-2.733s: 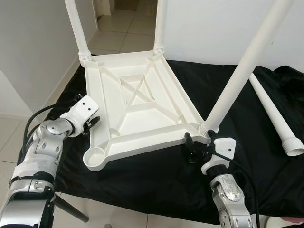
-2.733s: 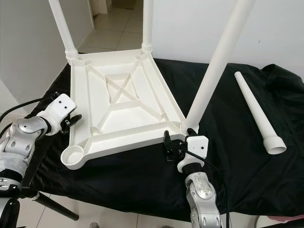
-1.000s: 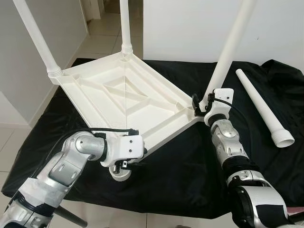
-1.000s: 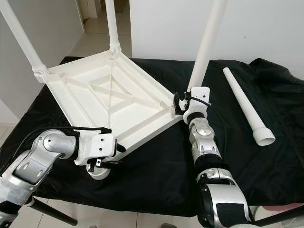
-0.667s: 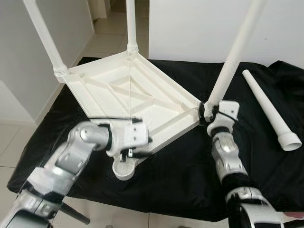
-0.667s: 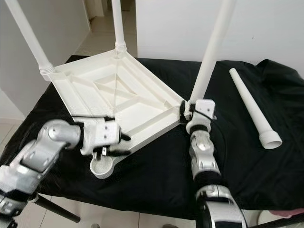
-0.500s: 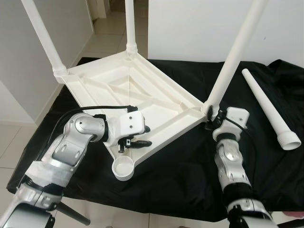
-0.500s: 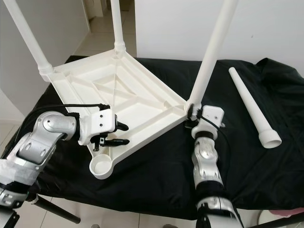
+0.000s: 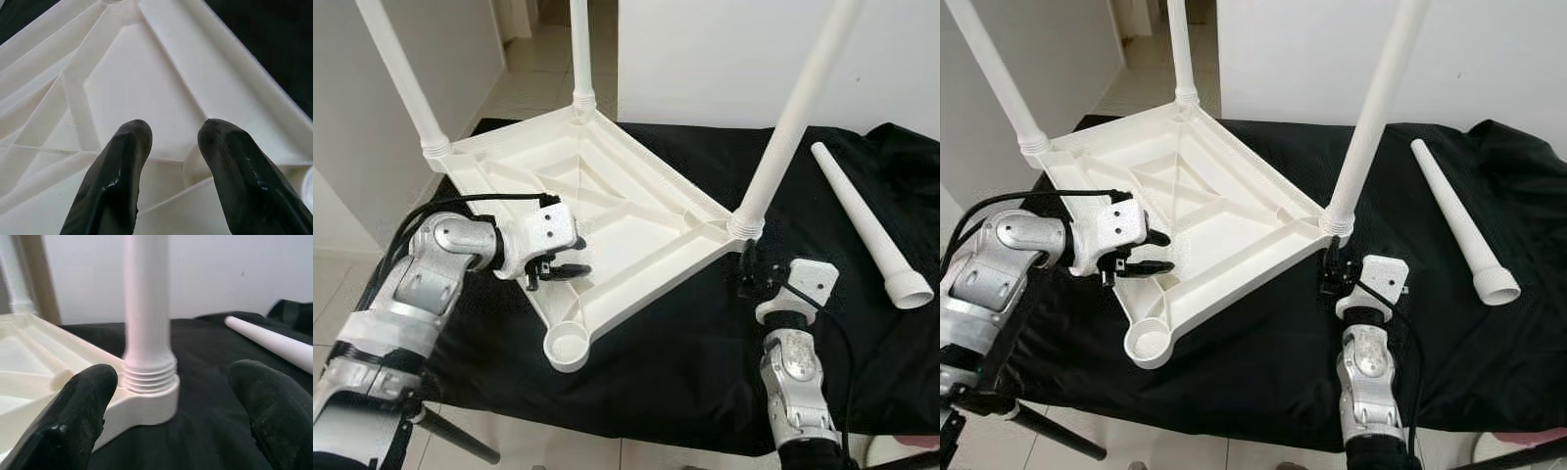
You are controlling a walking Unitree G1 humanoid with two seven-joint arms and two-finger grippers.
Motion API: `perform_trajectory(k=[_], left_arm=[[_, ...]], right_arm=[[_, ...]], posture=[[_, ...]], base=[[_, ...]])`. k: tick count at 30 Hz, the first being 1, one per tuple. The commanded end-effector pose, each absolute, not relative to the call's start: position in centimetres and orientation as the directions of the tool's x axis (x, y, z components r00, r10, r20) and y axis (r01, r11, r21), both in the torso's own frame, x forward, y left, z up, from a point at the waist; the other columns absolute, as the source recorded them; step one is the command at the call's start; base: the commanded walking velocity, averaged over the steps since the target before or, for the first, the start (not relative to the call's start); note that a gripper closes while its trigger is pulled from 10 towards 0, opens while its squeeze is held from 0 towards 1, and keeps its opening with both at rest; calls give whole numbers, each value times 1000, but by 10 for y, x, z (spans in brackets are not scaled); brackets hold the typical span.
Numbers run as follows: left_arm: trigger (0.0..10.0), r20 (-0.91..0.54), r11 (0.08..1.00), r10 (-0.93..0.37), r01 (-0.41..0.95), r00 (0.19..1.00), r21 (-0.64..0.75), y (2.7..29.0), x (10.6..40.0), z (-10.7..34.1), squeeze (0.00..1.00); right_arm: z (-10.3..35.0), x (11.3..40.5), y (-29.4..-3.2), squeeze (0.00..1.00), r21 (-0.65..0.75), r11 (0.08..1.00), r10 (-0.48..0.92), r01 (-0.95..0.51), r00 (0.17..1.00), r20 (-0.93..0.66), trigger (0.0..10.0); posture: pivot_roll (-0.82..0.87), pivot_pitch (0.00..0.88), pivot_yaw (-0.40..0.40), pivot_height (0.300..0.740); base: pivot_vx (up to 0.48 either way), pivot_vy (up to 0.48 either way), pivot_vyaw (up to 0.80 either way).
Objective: Building children table
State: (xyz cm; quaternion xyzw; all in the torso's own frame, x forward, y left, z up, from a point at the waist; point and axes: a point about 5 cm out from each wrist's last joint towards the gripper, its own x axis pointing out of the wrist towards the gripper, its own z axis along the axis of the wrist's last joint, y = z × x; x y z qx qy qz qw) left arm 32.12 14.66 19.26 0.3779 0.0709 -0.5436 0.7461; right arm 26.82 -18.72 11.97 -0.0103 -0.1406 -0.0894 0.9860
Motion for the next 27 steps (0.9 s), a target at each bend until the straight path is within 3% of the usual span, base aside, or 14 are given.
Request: perform_trajectory(k=[1, 3, 15, 20, 26, 27], left_arm=[[10000, -450, 255, -676, 758, 584, 601, 160, 334, 193, 0], [10000, -502, 209, -630, 751, 593, 626, 170, 336, 186, 0], [10000, -539, 140, -568, 719, 622, 681, 176, 340, 164, 0], [10000, -539, 84, -648, 754, 538, 652, 154, 325, 156, 0], [10000, -522, 83, -689, 770, 503, 633, 143, 319, 157, 0], [10000, -482, 105, -737, 784, 474, 612, 130, 315, 161, 0]], right_arm=[[120, 262, -183, 0, 12, 989, -148, 151, 949, 277, 10000], [124, 256, -183, 0, 8, 989, -142, 146, 949, 282, 10000], [133, 252, -185, 0, 20, 988, -152, 152, 950, 274, 10000], [137, 255, -188, 0, 20, 987, -158, 159, 947, 280, 10000], [138, 255, -189, 0, 16, 987, -160, 162, 947, 279, 10000], [138, 255, -190, 0, 15, 986, -163, 165, 947, 277, 10000]], posture=[[-79, 0, 41, 740], [-80, 0, 43, 740], [-80, 0, 44, 740], [-78, 0, 42, 740], [-77, 0, 42, 740], [-72, 0, 43, 740]], base=[[0, 0, 0], [0, 0, 0], [0, 0, 0], [0, 0, 0], [0, 0, 0], [0, 0, 0]])
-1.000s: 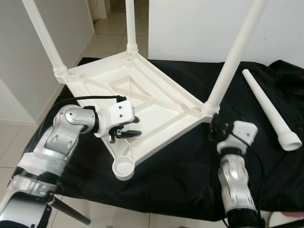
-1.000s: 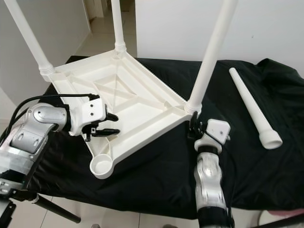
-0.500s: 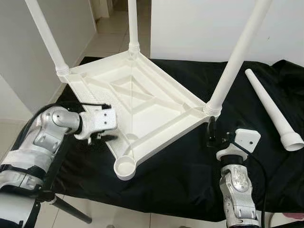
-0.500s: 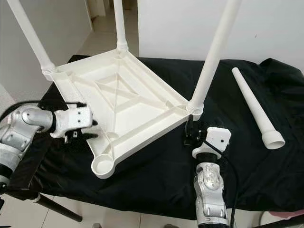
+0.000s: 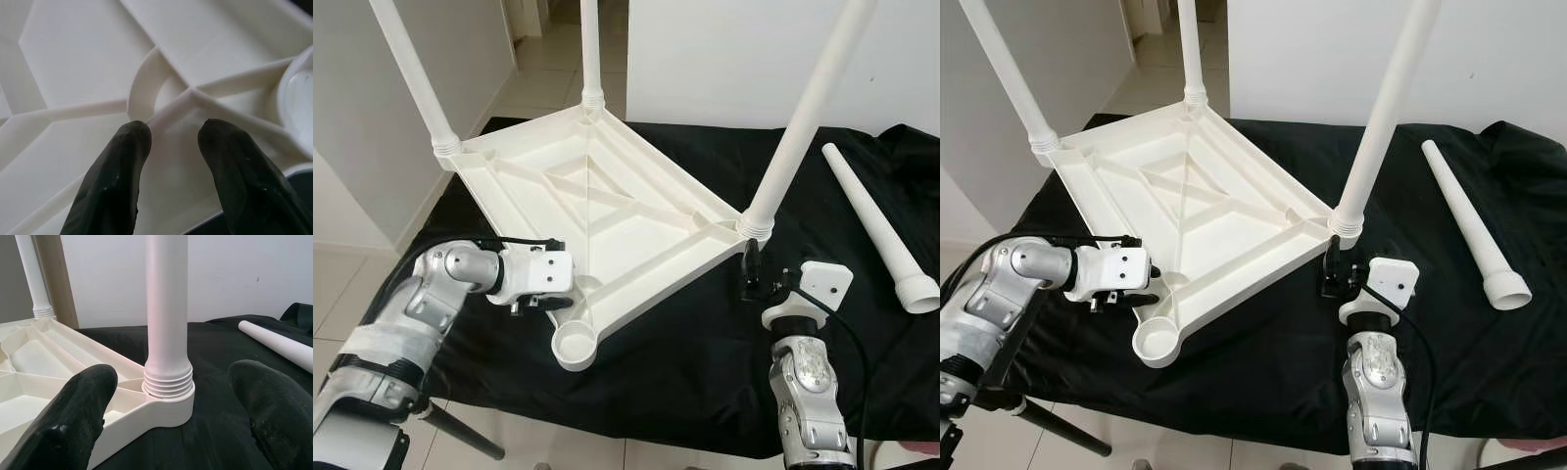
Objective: Building children table
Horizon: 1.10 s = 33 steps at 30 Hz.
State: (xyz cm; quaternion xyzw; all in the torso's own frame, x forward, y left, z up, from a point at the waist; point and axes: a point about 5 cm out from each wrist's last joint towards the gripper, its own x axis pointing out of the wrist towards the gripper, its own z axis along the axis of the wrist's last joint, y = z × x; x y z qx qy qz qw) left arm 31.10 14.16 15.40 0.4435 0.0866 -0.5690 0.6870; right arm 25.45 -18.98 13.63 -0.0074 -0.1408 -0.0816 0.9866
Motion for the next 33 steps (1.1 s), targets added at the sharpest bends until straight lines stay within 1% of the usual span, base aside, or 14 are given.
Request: perform_trajectory(k=[1, 2, 7, 9, 10, 11, 13, 18, 23, 25, 26, 28, 31, 33], left_arm=[[10000, -429, 140, -779, 794, 457, 591, 117, 315, 167, 0], [10000, -393, 161, -805, 800, 445, 578, 109, 315, 171, 0], [10000, -341, 189, -830, 799, 441, 571, 95, 318, 177, 0], [10000, -292, 206, -855, 798, 428, 566, 78, 319, 181, 0], [10000, -292, 206, -855, 798, 428, 566, 78, 319, 181, 0], [10000, -269, 210, -868, 800, 417, 562, 68, 317, 183, 0], [10000, -254, 208, -879, 803, 405, 559, 59, 315, 183, 0], [10000, -224, 206, -897, 809, 381, 551, 44, 309, 185, 0], [10000, -206, 225, -896, 803, 393, 552, 47, 313, 193, 0], [10000, -200, 240, -890, 794, 410, 559, 52, 317, 197, 0], [10000, -201, 257, -878, 780, 436, 570, 62, 325, 202, 0], [10000, -201, 257, -878, 780, 436, 570, 62, 325, 202, 0], [10000, -227, 277, -838, 745, 496, 607, 83, 340, 206, 0], [10000, -227, 277, -838, 745, 496, 607, 83, 340, 206, 0]], right_arm=[[137, 256, -191, 0, 17, 986, -166, 168, 947, 274, 10000], [137, 256, -191, 0, 18, 986, -167, 169, 948, 271, 10000], [136, 257, -188, 0, 24, 986, -165, 165, 950, 264, 10000], [135, 257, -185, 0, 28, 987, -159, 158, 954, 255, 10000], [135, 257, -185, 0, 28, 987, -159, 158, 954, 255, 10000], [135, 258, -184, 0, 29, 988, -157, 155, 955, 251, 10000], [135, 258, -184, 0, 30, 988, -157, 154, 956, 249, 10000], [135, 258, -184, 0, 26, 988, -157, 155, 957, 246, 10000], [133, 257, -185, 0, 20, 988, -154, 153, 959, 238, 10000], [132, 257, -186, 0, 16, 989, -149, 150, 961, 233, 10000], [131, 256, -185, 0, 11, 990, -143, 144, 964, 226, 10000], [131, 256, -185, 0, 11, 990, -143, 144, 964, 226, 10000], [130, 257, -185, 0, 7, 991, -135, 137, 966, 220, 10000], [130, 257, -185, 0, 7, 991, -135, 137, 966, 220, 10000]], posture=[[-71, 0, 42, 740], [-66, 0, 38, 740], [-63, 0, 38, 740], [-69, 0, 39, 740], [-69, 0, 39, 740], [-74, 0, 38, 740], [-73, 0, 38, 740], [-78, 0, 38, 740], [-85, 0, 36, 740], [-85, 0, 35, 740], [-86, 0, 33, 740], [-86, 0, 33, 740], [-89, 0, 34, 740], [-89, 0, 34, 740]], base=[[0, 0, 0], [0, 0, 0], [0, 0, 0], [0, 0, 0], [0, 0, 0], [0, 0, 0], [0, 0, 0], [0, 0, 0], [0, 0, 0], [0, 0, 0], [0, 0, 0], [0, 0, 0], [0, 0, 0], [0, 0, 0]])
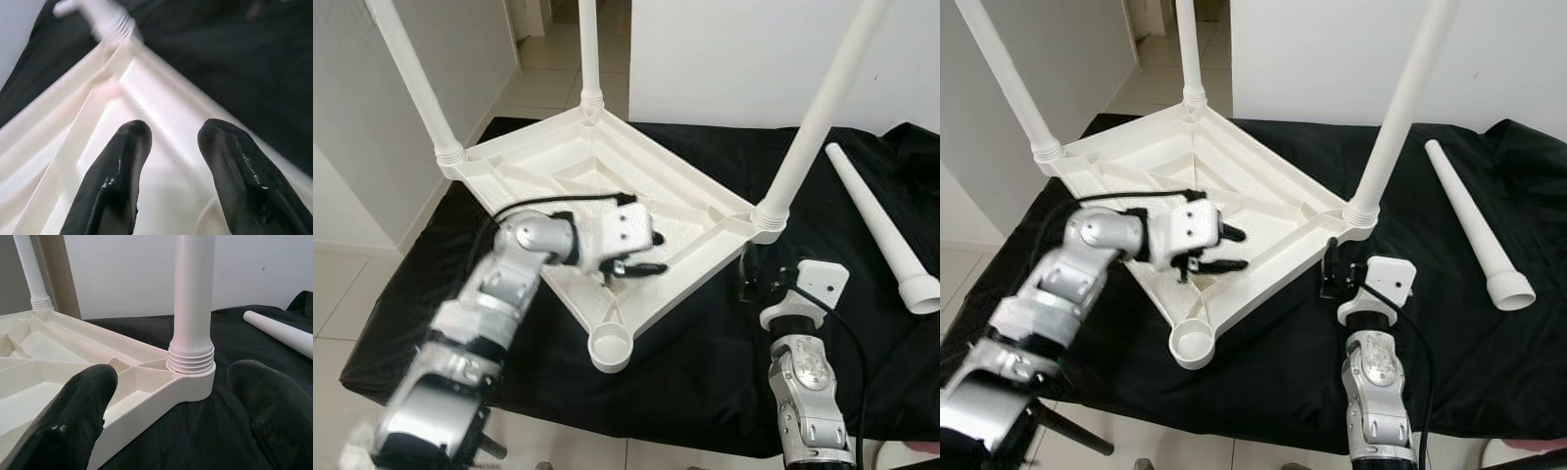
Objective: Building children table
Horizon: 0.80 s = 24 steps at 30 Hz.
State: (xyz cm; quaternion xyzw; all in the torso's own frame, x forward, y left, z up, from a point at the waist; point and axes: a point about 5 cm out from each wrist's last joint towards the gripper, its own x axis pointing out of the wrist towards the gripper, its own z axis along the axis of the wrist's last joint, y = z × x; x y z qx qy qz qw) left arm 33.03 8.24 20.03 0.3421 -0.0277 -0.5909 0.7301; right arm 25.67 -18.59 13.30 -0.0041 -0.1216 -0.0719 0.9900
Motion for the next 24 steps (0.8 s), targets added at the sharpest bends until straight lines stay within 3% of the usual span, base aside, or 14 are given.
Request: perform_trajectory(k=[1, 7, 10, 14, 24], left_arm=[[10000, -232, 294, -821, 734, 522, 613, 91, 346, 207, 0], [10000, -209, 369, -784, 708, 585, 602, 103, 354, 207, 0], [10000, -150, 512, -735, 687, 661, 516, 110, 362, 202, 0], [10000, -125, 573, -718, 683, 685, 453, 110, 365, 199, 0], [10000, -97, 634, -698, 675, 710, 379, 107, 369, 190, 0]], right_arm=[[130, 257, -185, 0, 7, 991, -134, 135, 966, 219, 10000], [128, 256, -185, 0, 7, 991, -134, 135, 968, 214, 10000], [127, 256, -181, 0, 15, 990, -138, 138, 968, 209, 10000], [128, 258, -179, 0, 19, 990, -141, 140, 968, 209, 10000], [128, 260, -177, 0, 27, 990, -143, 141, 967, 210, 10000]], posture=[[-89, 0, 33, 740], [-96, 0, 37, 740], [-100, 0, 31, 740], [-99, 0, 28, 740], [-99, 0, 22, 740]], base=[[0, 0, 0], [0, 0, 0], [0, 0, 0], [0, 0, 0], [0, 0, 0]])
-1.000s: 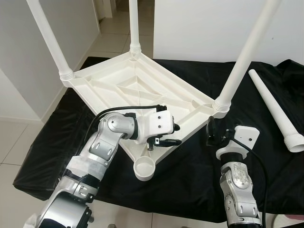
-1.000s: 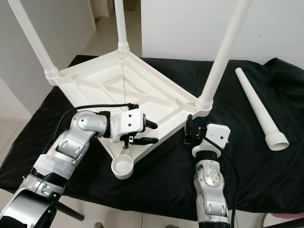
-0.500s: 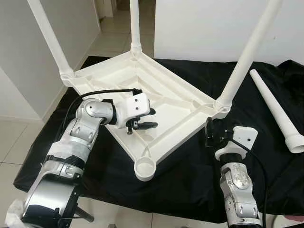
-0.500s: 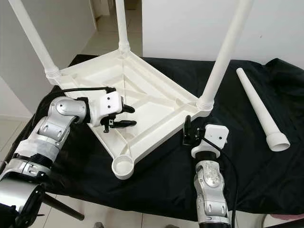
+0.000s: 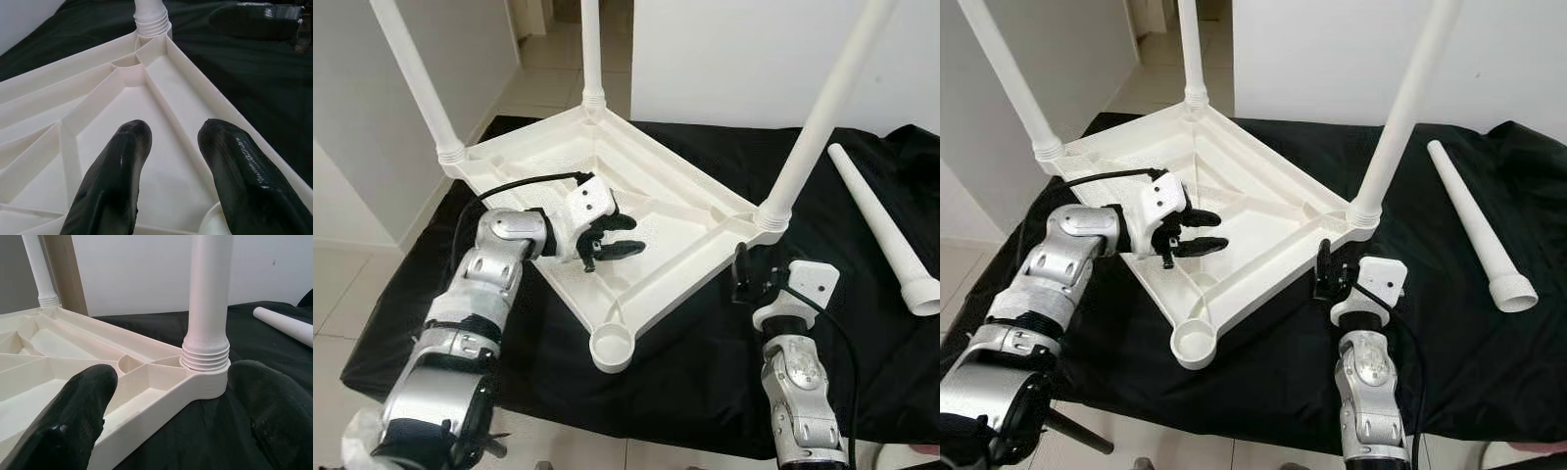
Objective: Building children table
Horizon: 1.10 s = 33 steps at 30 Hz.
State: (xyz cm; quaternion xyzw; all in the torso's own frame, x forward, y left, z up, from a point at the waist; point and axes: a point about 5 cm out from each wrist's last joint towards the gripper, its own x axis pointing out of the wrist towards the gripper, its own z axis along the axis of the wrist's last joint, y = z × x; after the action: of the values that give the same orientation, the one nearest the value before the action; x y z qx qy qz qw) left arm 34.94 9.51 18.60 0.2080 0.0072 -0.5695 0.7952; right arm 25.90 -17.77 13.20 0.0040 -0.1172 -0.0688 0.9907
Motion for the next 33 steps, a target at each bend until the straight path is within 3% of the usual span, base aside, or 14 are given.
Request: perform_trajectory(k=[1, 13, 19, 33], left_arm=[[10000, -95, 656, -681, 663, 726, 361, 108, 370, 188, 0], [10000, -45, 779, -598, 593, 800, 201, 95, 376, 181, 0], [10000, -33, 838, -528, 527, 848, 140, 94, 379, 177, 0], [10000, -17, 847, -527, 527, 849, 63, 79, 378, 178, 0]], right_arm=[[128, 261, -177, 0, 29, 990, -143, 140, 967, 210, 10000], [129, 271, -172, 0, 26, 988, -157, 154, 968, 198, 10000], [123, 279, -175, 0, -50, 975, -208, 217, 968, 140, 10000], [128, 287, -170, 0, -13, 977, -208, 211, 969, 132, 10000]], posture=[[-98, 0, 22, 740], [-100, 0, 5, 740], [-105, 0, -5, 740], [-106, 0, -37, 740]], base=[[0, 0, 0], [0, 0, 0], [0, 0, 0], [0, 0, 0]])
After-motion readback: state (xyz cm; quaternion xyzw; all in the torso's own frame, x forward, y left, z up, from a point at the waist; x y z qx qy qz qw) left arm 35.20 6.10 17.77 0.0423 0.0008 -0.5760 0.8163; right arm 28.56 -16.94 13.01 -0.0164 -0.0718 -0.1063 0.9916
